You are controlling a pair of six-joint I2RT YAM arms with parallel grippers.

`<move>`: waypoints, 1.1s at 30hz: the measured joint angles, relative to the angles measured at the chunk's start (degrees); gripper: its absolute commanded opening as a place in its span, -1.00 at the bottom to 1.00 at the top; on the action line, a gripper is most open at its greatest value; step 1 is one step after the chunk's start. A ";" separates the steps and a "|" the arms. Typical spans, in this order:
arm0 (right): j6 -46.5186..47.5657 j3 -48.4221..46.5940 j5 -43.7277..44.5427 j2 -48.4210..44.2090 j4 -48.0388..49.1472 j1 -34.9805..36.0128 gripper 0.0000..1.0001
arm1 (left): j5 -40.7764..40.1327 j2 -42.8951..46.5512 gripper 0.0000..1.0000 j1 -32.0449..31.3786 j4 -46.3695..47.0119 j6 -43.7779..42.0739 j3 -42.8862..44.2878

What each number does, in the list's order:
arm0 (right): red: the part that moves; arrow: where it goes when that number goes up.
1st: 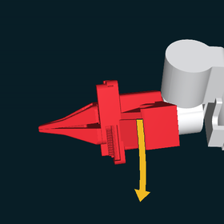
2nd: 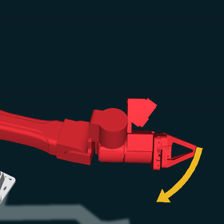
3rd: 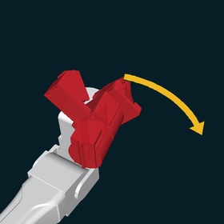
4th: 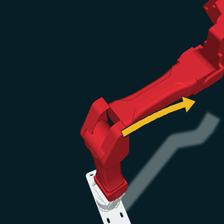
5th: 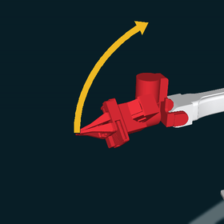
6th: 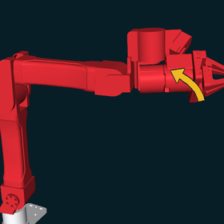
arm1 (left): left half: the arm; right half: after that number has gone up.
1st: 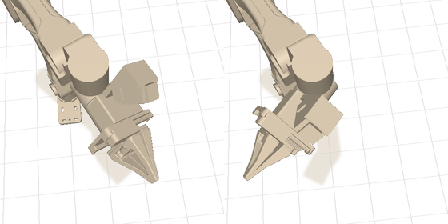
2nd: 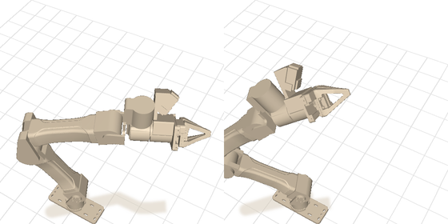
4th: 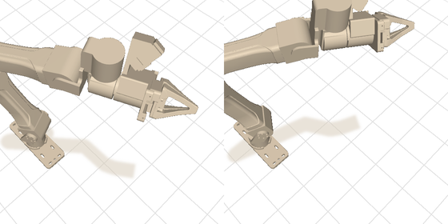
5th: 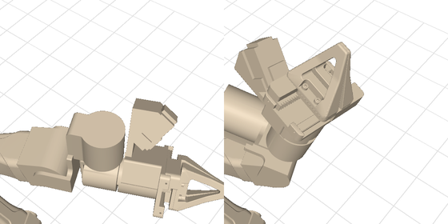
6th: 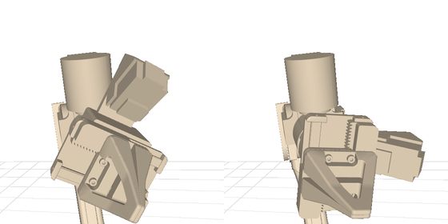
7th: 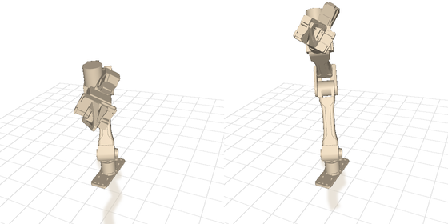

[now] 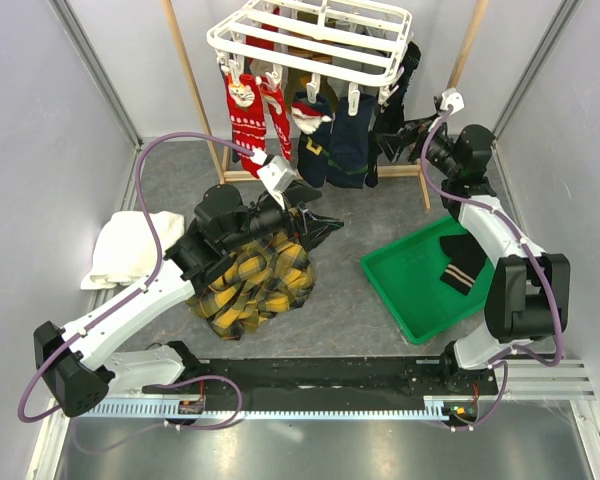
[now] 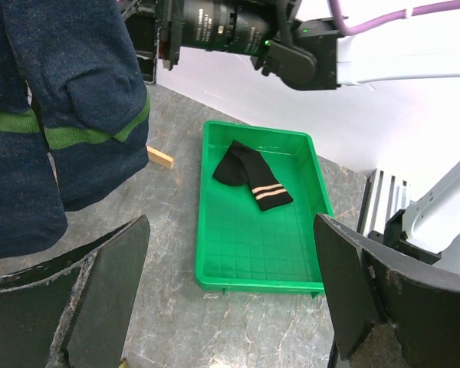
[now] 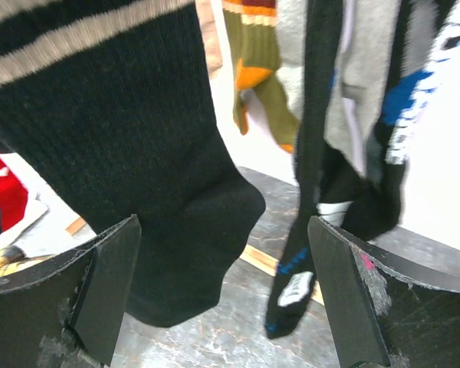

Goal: Remove the socks clipped to the hanger

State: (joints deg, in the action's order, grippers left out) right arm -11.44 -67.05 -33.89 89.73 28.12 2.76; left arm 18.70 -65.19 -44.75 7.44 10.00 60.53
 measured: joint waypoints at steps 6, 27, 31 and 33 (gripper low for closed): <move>-3.74 -0.52 -5.55 2.73 3.43 0.00 0.96 | 0.92 0.00 0.88 0.00 0.00 0.00 0.00; -5.11 1.97 -4.72 2.54 8.26 3.04 -0.28 | 1.09 0.00 0.87 0.00 0.00 0.00 0.00; -2.01 1.99 2.40 1.68 4.09 5.62 -0.94 | 1.11 0.00 0.87 0.00 0.00 0.00 0.00; -1.18 1.99 5.07 0.48 1.84 6.21 -1.00 | 1.11 0.00 0.87 0.00 0.00 0.00 0.00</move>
State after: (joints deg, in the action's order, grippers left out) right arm -12.62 -65.06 -28.82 90.21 29.95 8.97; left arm 19.81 -65.19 -44.75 7.44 10.00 60.53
